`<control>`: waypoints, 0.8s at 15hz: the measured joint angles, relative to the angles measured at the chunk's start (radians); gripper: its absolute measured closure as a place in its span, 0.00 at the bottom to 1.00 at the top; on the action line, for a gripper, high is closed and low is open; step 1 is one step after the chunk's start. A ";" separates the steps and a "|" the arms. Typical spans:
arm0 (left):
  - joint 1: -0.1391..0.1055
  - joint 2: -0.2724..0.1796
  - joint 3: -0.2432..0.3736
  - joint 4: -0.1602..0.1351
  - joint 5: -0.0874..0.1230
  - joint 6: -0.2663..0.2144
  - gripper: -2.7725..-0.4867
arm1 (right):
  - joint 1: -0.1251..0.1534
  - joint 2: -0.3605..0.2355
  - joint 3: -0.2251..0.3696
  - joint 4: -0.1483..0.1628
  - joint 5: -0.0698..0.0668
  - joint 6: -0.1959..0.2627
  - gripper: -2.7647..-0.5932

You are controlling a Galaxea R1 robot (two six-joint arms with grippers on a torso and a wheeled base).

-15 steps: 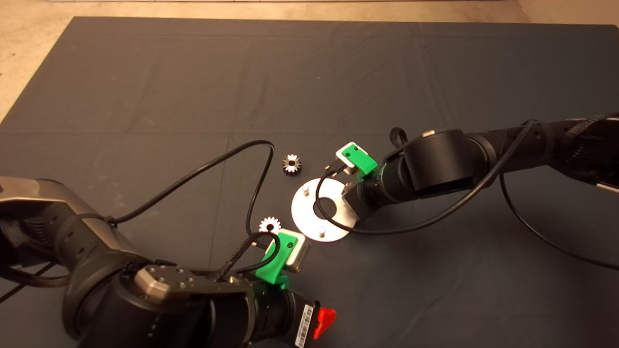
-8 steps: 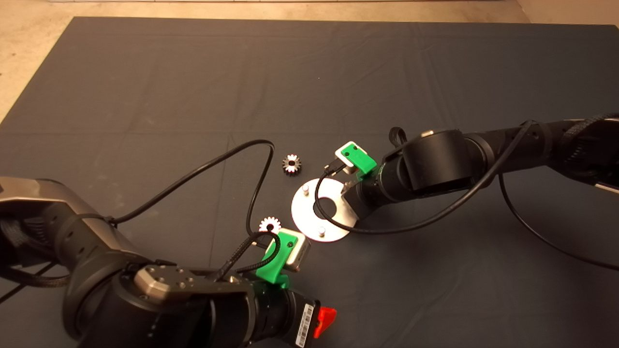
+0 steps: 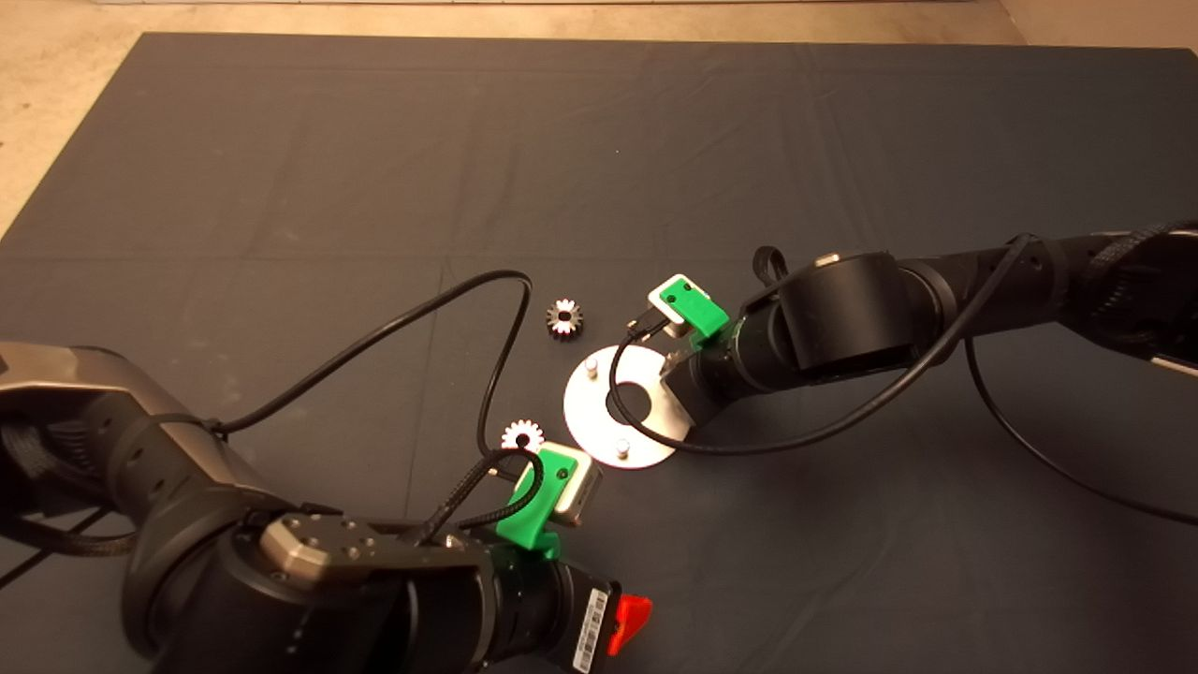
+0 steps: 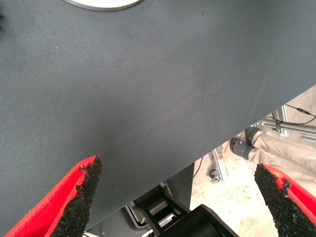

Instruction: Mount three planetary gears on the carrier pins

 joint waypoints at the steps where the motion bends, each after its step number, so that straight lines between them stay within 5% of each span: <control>1: 0.000 0.000 0.000 0.000 0.000 0.000 0.24 | 0.000 0.000 0.000 0.000 0.000 -0.002 0.90; 12: 0.000 0.000 0.000 0.008 0.000 -0.001 0.24 | -0.003 -0.012 0.007 -0.007 0.009 -0.003 0.90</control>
